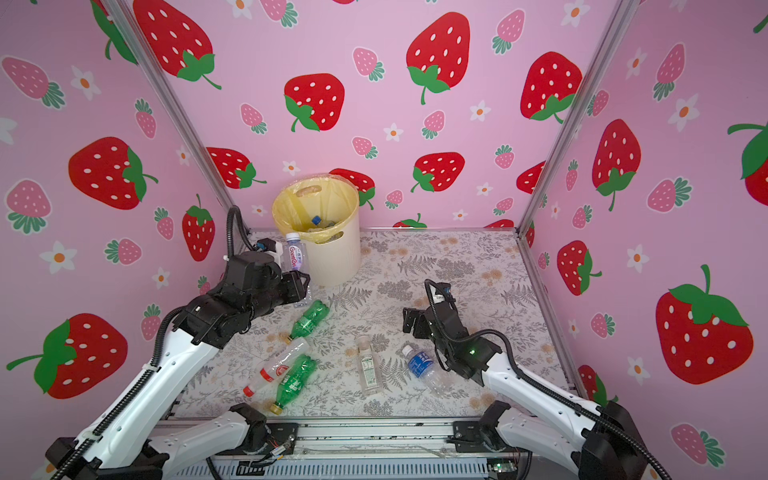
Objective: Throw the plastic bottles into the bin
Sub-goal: 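Lift the red-labelled bottle with the left gripper up over the bin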
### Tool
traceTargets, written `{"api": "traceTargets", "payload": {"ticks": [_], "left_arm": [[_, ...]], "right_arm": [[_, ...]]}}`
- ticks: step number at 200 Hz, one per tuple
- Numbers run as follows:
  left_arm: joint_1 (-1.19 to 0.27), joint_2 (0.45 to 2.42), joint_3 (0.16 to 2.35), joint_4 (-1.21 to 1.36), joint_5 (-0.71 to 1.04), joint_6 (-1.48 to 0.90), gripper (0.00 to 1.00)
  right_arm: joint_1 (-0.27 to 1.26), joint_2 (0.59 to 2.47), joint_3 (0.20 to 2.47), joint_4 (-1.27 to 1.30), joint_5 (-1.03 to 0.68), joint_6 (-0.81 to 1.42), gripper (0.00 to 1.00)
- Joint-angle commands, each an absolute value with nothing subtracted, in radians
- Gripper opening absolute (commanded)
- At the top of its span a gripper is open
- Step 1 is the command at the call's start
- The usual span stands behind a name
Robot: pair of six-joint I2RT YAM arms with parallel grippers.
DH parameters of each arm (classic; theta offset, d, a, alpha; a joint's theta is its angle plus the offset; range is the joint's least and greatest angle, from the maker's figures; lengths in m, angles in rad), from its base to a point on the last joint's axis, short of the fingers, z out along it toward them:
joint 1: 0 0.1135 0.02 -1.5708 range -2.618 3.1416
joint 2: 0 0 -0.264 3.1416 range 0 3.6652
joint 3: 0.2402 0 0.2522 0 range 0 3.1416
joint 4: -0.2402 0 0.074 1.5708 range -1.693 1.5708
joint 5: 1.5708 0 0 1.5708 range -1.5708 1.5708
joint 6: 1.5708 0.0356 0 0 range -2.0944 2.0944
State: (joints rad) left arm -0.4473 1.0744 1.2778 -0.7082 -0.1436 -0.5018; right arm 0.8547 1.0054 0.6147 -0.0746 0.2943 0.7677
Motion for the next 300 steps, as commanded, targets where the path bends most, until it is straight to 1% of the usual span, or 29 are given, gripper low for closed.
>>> {"api": "traceTargets", "payload": {"ticks": [1, 78, 98, 135, 211, 261, 300], "left_arm": [[-0.404, 1.086, 1.368, -0.711, -0.127, -0.428, 0.49], [-0.272, 1.14, 1.486, -0.665, 0.006, -0.373, 0.49], [-0.255, 1.122, 1.453, -0.64, 0.029, -0.387, 0.49], [-0.252, 1.034, 1.305, -0.562, 0.032, -0.407, 0.48], [-0.252, 0.923, 1.124, -0.58, 0.019, -0.451, 0.48], [-0.252, 0.928, 1.126, -0.585, 0.022, -0.456, 0.48], [-0.252, 0.994, 1.221, -0.578, 0.013, -0.471, 0.48]], "right_arm": [[0.853, 1.014, 0.616, -0.06, 0.293, 0.77, 0.99], [0.851, 1.062, 0.669, -0.067, 0.298, 0.738, 0.99], [0.85, 1.079, 0.679, -0.065, 0.295, 0.732, 0.99], [0.846, 1.111, 0.684, -0.066, 0.294, 0.718, 0.99], [0.842, 1.149, 0.687, -0.05, 0.262, 0.698, 0.99], [0.84, 1.144, 0.683, -0.052, 0.261, 0.694, 0.99], [0.838, 1.132, 0.673, -0.05, 0.262, 0.696, 0.99]]}}
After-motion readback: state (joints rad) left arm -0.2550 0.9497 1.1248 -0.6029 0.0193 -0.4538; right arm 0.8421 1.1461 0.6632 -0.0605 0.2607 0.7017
